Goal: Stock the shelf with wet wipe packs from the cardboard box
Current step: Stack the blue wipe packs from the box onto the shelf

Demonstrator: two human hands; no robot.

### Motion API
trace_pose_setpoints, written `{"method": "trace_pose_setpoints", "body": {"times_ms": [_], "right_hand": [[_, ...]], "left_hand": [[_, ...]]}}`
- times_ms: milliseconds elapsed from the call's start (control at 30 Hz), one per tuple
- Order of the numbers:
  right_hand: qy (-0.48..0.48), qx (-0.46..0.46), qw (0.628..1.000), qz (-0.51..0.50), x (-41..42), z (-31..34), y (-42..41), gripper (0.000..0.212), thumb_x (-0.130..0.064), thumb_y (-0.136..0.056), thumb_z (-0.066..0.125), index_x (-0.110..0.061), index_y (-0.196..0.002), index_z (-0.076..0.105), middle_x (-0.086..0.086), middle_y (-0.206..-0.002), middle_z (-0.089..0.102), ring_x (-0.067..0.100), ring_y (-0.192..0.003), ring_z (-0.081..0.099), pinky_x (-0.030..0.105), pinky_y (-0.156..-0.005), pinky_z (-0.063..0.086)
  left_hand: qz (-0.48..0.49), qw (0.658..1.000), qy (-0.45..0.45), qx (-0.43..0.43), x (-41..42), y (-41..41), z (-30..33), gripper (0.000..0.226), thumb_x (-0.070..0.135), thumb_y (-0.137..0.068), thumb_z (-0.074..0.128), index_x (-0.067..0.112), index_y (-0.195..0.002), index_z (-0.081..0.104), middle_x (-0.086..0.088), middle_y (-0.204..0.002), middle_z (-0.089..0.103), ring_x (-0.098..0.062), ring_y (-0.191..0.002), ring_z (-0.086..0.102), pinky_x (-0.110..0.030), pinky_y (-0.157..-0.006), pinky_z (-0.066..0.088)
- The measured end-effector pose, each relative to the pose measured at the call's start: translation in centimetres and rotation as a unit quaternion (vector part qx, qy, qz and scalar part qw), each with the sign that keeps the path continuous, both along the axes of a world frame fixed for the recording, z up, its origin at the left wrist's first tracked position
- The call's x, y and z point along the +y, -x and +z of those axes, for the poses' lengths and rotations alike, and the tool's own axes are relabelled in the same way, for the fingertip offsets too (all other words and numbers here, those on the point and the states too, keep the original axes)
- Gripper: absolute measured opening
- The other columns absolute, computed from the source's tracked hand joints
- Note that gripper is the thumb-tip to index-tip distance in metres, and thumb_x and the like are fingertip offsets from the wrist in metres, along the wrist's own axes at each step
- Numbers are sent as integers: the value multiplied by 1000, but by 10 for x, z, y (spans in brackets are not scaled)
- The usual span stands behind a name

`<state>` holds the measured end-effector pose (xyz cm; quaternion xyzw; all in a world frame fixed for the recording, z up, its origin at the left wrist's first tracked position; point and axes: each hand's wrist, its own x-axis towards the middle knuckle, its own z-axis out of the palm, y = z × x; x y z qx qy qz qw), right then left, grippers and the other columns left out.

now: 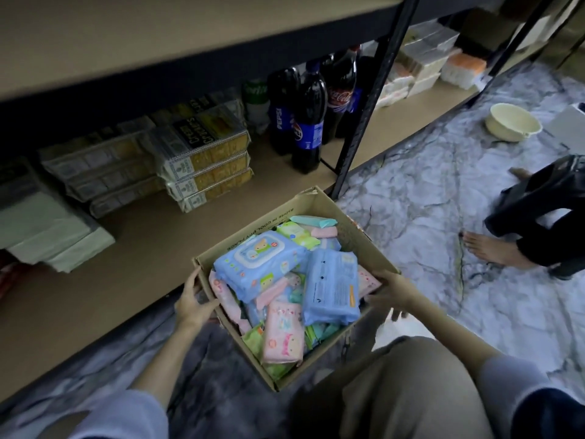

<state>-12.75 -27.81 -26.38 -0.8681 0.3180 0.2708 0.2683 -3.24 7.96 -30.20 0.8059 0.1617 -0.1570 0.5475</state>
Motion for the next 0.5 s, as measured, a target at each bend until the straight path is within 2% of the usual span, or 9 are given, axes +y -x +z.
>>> {"method": "trace_pose_setpoints", "body": {"times_ms": [67,100,233,367,433,500], "right_hand": [[115,-4,989,92,-14,18,-23,52,-32,-84,65,-19,-132,48,15,-118,62,32,-101,62,33,-77,48],[132,-30,985,106,-23,23,-34,48,-30,-86,63,-19,-131,50,16,-118,62,31,-107,58,32,-82,45],[96,-90,980,146,-38,8,-85,46,-15,-89,57,-22,-134,49,15,-130,55,32,-119,51,36,-93,41],[91,-110,979,147,-38,-24,-109,46,-8,-88,54,-25,-131,52,15,-124,60,34,-112,55,37,-89,44],[106,-133,975,141,-42,-27,-111,45,-5,-89,50,-26,-128,54,19,-116,64,36,-104,59,37,-82,45],[108,-136,975,140,-41,-24,-112,48,0,-87,48,-24,-129,54,21,-107,66,35,-99,60,32,-73,42]], "left_hand": [[-9,1000,-5,-3,2,-1,-3,77,-6,-72,71,20,-138,40,-15,-132,52,-29,-118,53,-41,-95,47],[-11,1000,-5,-1,2,-2,-3,77,-4,-72,73,21,-137,41,-16,-131,53,-28,-118,53,-40,-94,47],[-8,1000,-11,-6,7,-7,-11,75,-3,-70,75,18,-135,44,-15,-125,57,-24,-119,53,-30,-98,40],[9,1000,5,-11,10,-8,-19,74,-5,-71,73,20,-135,44,0,-111,52,-16,-111,50,-41,-95,48],[11,1000,27,-2,12,-8,-22,74,-7,-70,72,24,-132,45,1,-111,52,-16,-110,51,-44,-81,55],[10,999,40,6,17,-10,-25,77,-11,-69,71,32,-128,46,0,-112,55,-21,-112,55,-40,-65,59]]}}
